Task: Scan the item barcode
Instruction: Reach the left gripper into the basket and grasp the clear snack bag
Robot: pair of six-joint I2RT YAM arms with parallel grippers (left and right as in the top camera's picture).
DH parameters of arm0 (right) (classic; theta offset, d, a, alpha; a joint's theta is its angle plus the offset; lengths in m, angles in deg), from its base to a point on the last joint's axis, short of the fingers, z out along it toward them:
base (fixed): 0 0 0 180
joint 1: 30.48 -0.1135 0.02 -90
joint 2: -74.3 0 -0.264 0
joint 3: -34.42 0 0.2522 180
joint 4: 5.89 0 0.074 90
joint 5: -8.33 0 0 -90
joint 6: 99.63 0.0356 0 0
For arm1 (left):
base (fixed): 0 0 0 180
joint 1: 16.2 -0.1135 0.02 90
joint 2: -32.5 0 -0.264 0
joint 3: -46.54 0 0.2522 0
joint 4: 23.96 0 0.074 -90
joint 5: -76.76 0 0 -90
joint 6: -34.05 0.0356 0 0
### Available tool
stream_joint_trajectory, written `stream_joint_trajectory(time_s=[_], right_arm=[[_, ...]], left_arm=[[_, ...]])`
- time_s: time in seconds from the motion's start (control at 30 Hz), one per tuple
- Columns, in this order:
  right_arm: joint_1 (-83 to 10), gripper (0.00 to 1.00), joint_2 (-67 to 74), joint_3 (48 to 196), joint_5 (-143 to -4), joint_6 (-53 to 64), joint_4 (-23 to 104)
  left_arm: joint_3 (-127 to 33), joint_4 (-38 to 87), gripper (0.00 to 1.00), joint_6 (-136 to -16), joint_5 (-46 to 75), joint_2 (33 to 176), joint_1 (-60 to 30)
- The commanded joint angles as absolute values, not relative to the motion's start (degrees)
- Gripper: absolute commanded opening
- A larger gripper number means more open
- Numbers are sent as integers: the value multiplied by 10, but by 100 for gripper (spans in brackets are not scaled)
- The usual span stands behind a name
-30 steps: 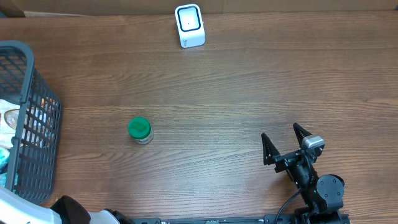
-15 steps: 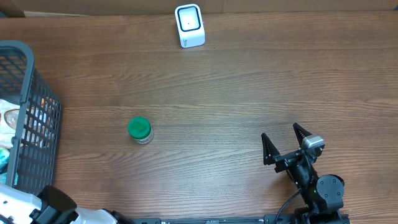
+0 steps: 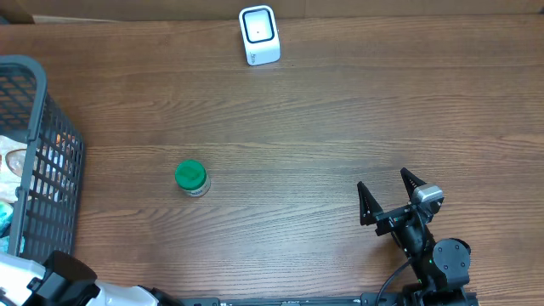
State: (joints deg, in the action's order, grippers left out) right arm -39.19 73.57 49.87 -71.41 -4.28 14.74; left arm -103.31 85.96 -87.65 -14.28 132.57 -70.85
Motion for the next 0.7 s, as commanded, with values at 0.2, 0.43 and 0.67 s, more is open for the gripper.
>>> stream_joint_trajectory(time_s=[0.2, 0.43, 0.67], right_arm=[[-395, 100, 741, 499, -713, -45, 144], [-395, 100, 741, 499, -713, -45, 144], [-395, 100, 741, 499, -713, -45, 144]], left_arm=[[-1031, 851, 100, -850, -160, 1392, -719], [-1031, 815, 97, -750, -46, 1473, -699], [-1015, 785, 95, -730, -3, 1545, -680]])
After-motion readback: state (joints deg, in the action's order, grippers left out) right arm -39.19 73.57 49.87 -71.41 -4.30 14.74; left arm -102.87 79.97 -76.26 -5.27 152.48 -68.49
